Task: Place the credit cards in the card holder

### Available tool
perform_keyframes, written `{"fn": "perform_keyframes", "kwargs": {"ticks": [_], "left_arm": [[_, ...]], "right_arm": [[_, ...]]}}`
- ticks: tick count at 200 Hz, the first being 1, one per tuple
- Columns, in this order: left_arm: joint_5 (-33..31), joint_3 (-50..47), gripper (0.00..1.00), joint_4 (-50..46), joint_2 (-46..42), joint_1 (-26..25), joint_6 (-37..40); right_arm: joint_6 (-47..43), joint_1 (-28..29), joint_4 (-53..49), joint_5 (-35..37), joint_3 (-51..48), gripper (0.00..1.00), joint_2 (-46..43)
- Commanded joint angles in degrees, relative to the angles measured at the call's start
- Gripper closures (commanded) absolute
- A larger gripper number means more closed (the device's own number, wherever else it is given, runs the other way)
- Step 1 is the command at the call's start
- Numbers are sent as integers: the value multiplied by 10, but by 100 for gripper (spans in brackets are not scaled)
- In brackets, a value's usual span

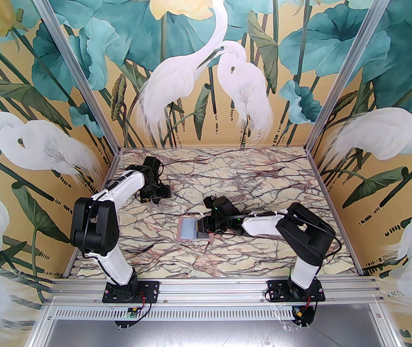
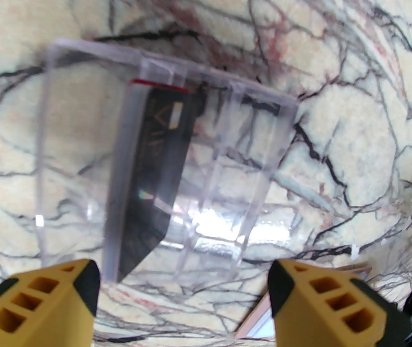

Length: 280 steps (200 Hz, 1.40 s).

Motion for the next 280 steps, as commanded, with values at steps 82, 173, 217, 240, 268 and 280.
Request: {"fn": "perform_keyframes", "kwargs": {"ticks": [82,173,217,240,268,280], "left_arm": [[-112,53,20,-11,33,9,7],[-120,33,20,0,69,10,16],[-129,30,20,-1,75,12,16],[-129,26,20,1,76,12,16],[-124,23,20,3,80,12,17],[-128,25,21,1,85,13,18]], "right_arm": [[-8,4,-12,-5,17,70,16],[-8,6,-14,-6,19,70,17],[-9,5,-13,-5,17,70,15],[-9,5,-13,-6,16,70,15],[-9,5,-13,-6,16,69,13],[-9,6,-11,-6,15,69,12]]}}
